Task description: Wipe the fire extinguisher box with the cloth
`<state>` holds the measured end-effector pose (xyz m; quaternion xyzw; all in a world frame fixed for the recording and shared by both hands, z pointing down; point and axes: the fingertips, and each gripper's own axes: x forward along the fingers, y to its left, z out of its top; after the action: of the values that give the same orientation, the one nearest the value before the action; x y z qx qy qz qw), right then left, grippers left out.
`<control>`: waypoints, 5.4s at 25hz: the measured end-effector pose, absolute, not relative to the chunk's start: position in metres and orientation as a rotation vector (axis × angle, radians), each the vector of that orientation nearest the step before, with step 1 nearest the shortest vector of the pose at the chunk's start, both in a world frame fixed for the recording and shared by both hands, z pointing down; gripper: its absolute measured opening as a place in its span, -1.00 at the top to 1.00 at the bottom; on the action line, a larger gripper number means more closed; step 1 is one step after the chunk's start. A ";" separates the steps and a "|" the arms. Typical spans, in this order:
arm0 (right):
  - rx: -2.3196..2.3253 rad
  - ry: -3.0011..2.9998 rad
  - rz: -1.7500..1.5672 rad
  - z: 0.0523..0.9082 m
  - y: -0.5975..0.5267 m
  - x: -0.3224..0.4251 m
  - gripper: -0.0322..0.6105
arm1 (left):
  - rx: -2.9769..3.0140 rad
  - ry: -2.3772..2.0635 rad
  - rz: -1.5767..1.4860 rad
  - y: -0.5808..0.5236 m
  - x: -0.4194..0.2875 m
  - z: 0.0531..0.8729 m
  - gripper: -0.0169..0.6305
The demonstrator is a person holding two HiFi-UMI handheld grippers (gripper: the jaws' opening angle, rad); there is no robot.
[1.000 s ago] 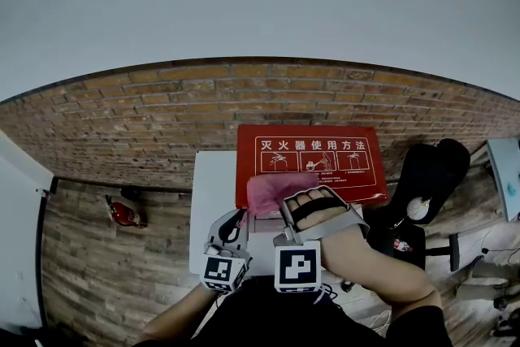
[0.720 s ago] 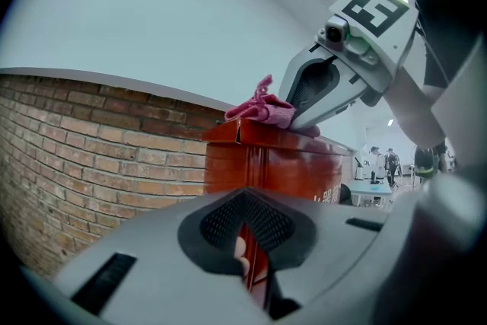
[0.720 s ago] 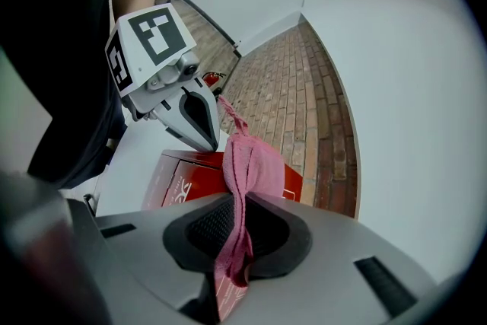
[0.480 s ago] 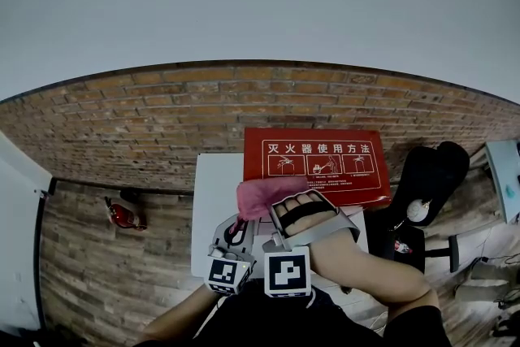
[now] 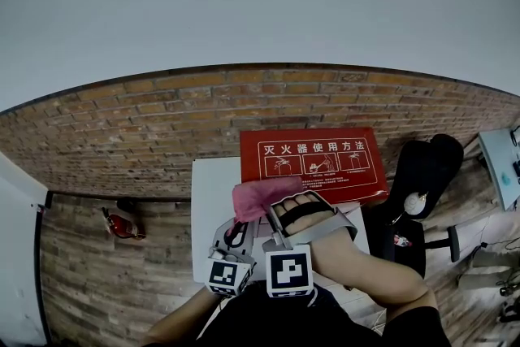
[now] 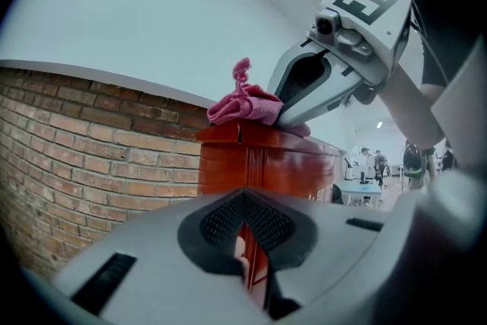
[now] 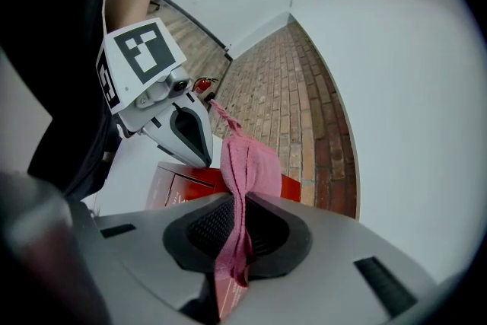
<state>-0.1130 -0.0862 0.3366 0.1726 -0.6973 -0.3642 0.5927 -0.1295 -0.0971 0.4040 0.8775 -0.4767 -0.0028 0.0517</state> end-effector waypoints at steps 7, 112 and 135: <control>0.552 -1.620 -0.887 0.316 -0.097 -0.100 0.74 | 2.708 -1.396 -0.002 -0.097 -0.128 0.401 0.90; 0.516 -2.252 1.809 0.802 -0.247 0.218 0.74 | 2.813 -1.702 1.345 -0.173 0.074 0.315 0.91; 0.421 -2.367 1.810 0.736 -0.250 0.217 0.74 | 2.830 -1.683 1.333 -0.173 0.074 0.314 0.91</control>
<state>0.2173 -0.2497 0.7365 0.1397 -0.7848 0.6002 0.0663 0.0744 -0.1730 0.3144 0.7800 -0.4637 0.3673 -0.2039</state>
